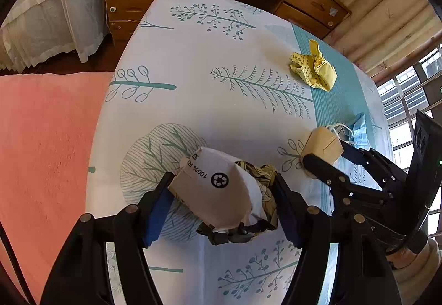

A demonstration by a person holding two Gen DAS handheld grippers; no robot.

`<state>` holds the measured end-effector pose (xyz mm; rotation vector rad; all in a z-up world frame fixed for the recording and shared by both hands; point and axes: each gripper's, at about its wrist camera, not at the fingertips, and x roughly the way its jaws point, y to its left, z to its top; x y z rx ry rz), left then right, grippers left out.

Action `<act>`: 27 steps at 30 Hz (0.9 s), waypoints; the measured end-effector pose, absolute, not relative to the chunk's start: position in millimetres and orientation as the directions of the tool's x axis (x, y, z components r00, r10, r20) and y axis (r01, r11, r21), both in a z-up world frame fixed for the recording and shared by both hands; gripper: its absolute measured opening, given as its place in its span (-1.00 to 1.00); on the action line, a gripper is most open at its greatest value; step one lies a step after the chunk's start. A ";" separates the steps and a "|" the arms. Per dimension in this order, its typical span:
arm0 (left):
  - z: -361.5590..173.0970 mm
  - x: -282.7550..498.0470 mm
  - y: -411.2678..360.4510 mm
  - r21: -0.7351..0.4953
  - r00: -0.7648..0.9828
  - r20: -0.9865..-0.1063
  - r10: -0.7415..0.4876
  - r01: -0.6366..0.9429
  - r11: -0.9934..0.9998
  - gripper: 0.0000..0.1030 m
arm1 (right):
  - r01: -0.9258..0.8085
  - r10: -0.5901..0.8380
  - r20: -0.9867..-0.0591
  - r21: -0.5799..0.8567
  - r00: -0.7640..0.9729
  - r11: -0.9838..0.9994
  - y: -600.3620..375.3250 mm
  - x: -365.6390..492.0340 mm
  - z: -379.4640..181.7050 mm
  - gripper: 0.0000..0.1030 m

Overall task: Collect trash
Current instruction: 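Grasp the beige paper box with the right gripper and lift it, then carry the wrapper and beige box with both grippers over the bin and release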

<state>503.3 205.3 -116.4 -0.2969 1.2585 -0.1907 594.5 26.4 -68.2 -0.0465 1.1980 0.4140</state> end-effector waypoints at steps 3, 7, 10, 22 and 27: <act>-115.1 498.2 204.9 -0.320 0.300 -0.906 -0.297 -0.028 0.947 0.31 | -0.324 0.303 -0.896 0.196 0.325 0.926 19.3 582.2 -56.7 0.24; -110.3 487.1 197.8 -0.318 0.302 -0.905 -0.299 -0.013 0.948 0.31 | -0.313 0.325 -0.886 0.222 0.329 0.923 11.5 560.4 -45.0 0.23; -102.0 473.2 188.0 -0.314 0.310 -0.902 -0.302 0.011 0.949 0.31 | -0.310 0.342 -0.880 0.241 0.330 0.920 4.7 538.5 -35.3 0.24; -46.8 355.0 128.4 -0.291 0.364 -0.884 -0.294 0.063 0.955 0.31 | -0.310 0.399 -0.855 0.301 0.332 0.902 -58.2 411.6 13.7 0.24; -24.0 274.2 97.9 -0.298 0.397 -0.870 -0.294 0.054 0.953 0.31 | -0.352 0.428 -0.836 0.308 0.343 0.884 -92.3 339.6 39.3 0.24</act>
